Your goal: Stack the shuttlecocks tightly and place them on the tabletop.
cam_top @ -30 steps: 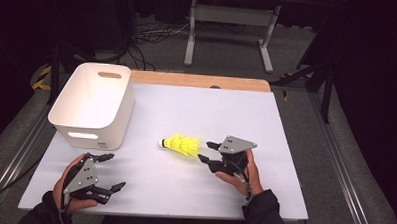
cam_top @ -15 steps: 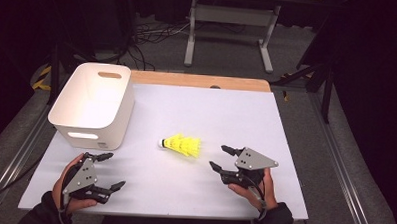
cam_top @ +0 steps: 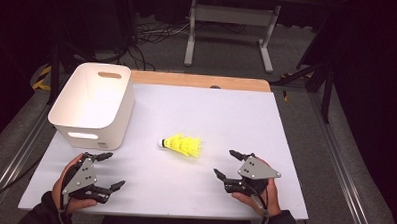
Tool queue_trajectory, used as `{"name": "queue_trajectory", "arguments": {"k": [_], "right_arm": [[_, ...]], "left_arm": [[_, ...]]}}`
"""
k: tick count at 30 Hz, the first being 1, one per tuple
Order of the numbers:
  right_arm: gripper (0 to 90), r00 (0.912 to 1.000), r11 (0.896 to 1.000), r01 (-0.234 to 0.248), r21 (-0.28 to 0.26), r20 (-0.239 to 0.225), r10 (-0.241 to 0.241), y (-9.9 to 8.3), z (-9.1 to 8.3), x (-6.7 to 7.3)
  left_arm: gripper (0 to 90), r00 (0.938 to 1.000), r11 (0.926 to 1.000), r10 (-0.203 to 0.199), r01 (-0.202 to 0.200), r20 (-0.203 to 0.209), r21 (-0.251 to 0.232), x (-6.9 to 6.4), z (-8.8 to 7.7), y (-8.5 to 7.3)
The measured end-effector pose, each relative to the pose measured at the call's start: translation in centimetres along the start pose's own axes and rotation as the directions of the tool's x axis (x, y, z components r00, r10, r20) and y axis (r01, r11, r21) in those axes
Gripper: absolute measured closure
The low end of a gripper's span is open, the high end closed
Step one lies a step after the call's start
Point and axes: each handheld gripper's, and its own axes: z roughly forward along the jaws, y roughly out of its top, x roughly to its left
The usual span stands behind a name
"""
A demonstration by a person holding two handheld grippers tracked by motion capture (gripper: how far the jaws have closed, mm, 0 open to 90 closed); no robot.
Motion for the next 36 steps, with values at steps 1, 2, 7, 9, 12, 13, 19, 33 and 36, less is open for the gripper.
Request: {"name": "queue_trajectory", "arguments": {"k": [1,2,7,9,12,13,19,33,36], "right_arm": [[25.2,1.0,1.0,-0.001,0.002,0.008,0.001,-0.1,-0.1,0.0],[24.5,0.9999,1.0,-0.001,0.003,0.011,0.001,-0.3,-0.1,0.1],[21.3,0.999,1.0,-0.002,0.008,0.045,0.001,-0.8,-0.4,0.1],[19.4,0.9978,1.0,-0.01,0.008,0.066,0.009,-1.0,-0.6,0.0],[18.3,0.9963,1.0,-0.005,0.005,0.086,0.005,-1.5,-0.8,0.0],[18.0,0.9957,1.0,-0.005,0.012,0.092,0.004,-1.6,-0.8,0.1],[16.9,0.9937,1.0,-0.008,0.027,0.112,0.005,-2.8,-1.0,0.1],[15.3,0.9936,0.998,-0.04,0.046,0.108,0.035,-3.9,-0.2,-0.3],[15.3,0.9946,0.998,-0.042,0.054,0.097,0.037,-3.9,0.3,-0.1]], "left_arm": [[9.2,1.0,1.0,-0.003,0.003,0.004,0.001,0.0,0.0,0.0],[9.2,1.0,1.0,-0.001,0.001,0.0,0.0,0.0,0.0,0.0],[9.2,1.0,1.0,0.0,0.0,0.0,0.001,0.0,0.0,0.0],[9.2,1.0,1.0,0.0,0.0,-0.001,0.001,0.0,0.0,0.0],[9.1,1.0,1.0,-0.001,0.001,-0.001,-0.001,0.0,0.0,0.0],[9.1,1.0,1.0,0.0,0.0,0.0,0.002,0.1,-0.1,0.0],[9.0,1.0,1.0,-0.009,0.009,-0.002,-0.002,0.1,-0.1,-0.1],[8.5,0.9992,0.999,-0.041,0.041,0.002,-0.018,0.6,0.0,-0.4],[8.4,0.9992,0.999,-0.041,0.041,0.005,-0.018,0.6,0.0,-0.4]]}}
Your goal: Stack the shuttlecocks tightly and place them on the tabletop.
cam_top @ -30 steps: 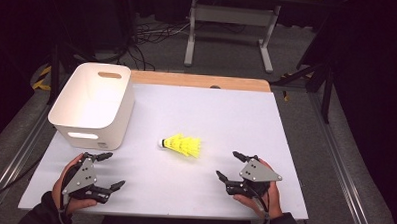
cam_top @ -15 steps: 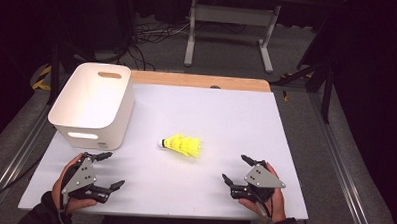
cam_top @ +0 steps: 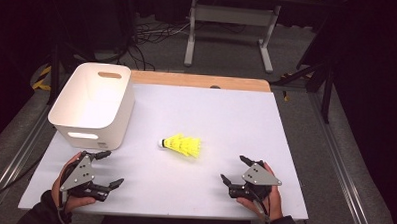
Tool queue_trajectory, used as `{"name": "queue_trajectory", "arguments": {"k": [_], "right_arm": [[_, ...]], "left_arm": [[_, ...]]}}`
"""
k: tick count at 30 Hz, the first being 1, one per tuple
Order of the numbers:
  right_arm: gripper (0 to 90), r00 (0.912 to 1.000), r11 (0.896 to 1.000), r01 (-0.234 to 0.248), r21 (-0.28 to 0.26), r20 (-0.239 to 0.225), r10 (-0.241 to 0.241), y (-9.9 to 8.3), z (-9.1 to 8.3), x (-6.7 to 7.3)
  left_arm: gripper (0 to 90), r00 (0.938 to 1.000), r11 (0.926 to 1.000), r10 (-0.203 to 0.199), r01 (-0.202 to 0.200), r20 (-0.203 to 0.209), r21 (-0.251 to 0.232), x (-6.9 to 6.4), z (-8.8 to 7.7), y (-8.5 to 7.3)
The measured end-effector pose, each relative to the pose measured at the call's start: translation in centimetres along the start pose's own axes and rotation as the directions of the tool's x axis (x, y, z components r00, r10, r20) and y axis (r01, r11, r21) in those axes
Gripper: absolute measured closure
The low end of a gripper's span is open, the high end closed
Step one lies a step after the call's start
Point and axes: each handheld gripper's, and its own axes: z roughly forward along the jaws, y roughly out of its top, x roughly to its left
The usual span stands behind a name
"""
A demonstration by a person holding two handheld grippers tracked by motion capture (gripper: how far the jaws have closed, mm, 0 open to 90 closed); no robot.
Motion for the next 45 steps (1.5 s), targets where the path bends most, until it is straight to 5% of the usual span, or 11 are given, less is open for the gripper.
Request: {"name": "queue_trajectory", "arguments": {"k": [17,45], "right_arm": [[14.9,0.9968,1.0,-0.006,0.005,-0.08,0.006,0.8,1.4,0.6],[15.0,0.9889,1.0,0.01,0.025,-0.148,-0.007,2.3,3.7,1.0]], "left_arm": [[8.4,0.9999,1.0,0.002,-0.002,-0.011,0.008,-0.1,-0.1,-0.1],[8.4,1.0,0.9999,0.0,0.001,-0.009,0.016,-0.3,-0.2,-0.4]]}}
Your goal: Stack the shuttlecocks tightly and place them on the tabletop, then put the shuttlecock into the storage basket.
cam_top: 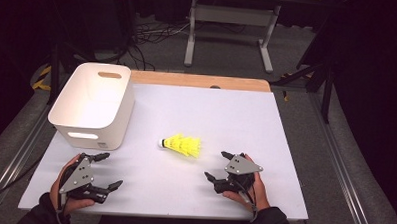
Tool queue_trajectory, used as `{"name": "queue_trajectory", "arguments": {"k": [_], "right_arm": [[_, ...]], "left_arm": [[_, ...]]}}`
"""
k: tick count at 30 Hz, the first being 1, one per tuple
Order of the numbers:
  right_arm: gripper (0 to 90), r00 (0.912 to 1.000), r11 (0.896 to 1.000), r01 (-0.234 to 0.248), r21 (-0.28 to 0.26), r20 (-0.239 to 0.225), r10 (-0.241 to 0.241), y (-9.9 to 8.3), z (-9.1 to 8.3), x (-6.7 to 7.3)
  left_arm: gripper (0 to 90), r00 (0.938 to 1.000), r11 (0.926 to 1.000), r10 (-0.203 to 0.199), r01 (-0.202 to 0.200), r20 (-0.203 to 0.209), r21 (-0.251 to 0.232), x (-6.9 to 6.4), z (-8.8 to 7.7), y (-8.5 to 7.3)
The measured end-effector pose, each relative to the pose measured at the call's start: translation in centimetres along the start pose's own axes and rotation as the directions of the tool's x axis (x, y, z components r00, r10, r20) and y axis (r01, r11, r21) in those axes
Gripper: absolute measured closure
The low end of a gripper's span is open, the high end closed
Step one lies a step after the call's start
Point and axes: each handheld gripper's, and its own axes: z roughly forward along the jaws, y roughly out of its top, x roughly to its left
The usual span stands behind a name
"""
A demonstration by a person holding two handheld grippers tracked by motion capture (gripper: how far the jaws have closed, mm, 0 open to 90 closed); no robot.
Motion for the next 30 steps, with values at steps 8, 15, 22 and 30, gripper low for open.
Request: {"name": "queue_trajectory", "arguments": {"k": [8,15,22,30], "right_arm": [[15.8,0.9999,1.0,0.003,0.011,-0.016,-0.003,0.5,1.1,-0.1],[16.3,0.9985,0.999,-0.027,0.037,-0.045,0.029,0.9,2.1,-0.7],[18.2,0.9944,0.997,-0.038,0.07,-0.095,0.045,1.5,3.8,-1.1],[21.4,0.9894,0.993,-0.041,0.11,-0.134,0.056,2.2,5.7,-0.9]], "left_arm": [[8.4,1.0,1.0,-0.003,0.003,0.0,0.0,0.0,-0.2,-0.1],[8.4,1.0,1.0,-0.003,0.003,-0.001,0.004,0.0,-0.1,0.0],[8.4,1.0,1.0,-0.003,0.003,-0.005,0.009,-0.1,-0.2,-0.1],[8.4,0.9999,0.9998,0.016,-0.016,0.002,0.011,-0.2,0.0,0.2]]}}
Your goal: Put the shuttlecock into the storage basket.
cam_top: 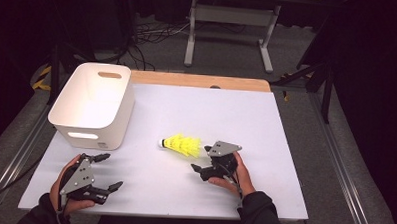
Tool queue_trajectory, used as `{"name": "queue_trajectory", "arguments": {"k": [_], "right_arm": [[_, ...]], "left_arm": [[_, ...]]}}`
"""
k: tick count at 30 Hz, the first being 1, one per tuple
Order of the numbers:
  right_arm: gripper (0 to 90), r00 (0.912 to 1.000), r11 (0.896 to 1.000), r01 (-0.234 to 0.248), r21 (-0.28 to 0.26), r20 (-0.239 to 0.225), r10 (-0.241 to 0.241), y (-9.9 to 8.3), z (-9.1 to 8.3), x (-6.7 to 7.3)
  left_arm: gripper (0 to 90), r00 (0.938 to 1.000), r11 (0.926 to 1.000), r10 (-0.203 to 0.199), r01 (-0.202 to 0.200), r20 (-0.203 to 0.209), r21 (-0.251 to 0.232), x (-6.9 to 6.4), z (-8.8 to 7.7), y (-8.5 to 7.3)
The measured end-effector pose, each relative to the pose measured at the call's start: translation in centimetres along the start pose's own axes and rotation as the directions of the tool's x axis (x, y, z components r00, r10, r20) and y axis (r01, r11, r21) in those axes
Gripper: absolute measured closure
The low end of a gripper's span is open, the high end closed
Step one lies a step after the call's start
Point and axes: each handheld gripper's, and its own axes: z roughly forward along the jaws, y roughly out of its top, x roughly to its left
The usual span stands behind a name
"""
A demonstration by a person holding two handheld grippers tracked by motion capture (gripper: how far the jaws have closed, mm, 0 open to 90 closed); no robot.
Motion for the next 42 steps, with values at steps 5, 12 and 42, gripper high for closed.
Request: {"name": "queue_trajectory", "arguments": {"k": [5,12,42], "right_arm": [[23.5,1.0,1.0,0.003,0.019,-0.002,-0.003,0.4,0.8,0.1],[31.8,0.9996,1.0,-0.006,0.03,-0.027,0.006,1.8,2.1,0.4],[84.8,0.9867,0.996,-0.087,0.023,0.14,0.083,4.2,6.0,0.6]], "left_arm": [[8.4,1.0,1.0,0.005,-0.005,0.003,0.004,-0.1,0.1,0.0],[8.5,1.0,0.9999,0.003,-0.003,0.005,0.01,-0.2,0.2,0.0],[8.8,0.9995,0.9995,0.012,-0.012,0.028,0.029,-0.6,0.8,0.1]]}}
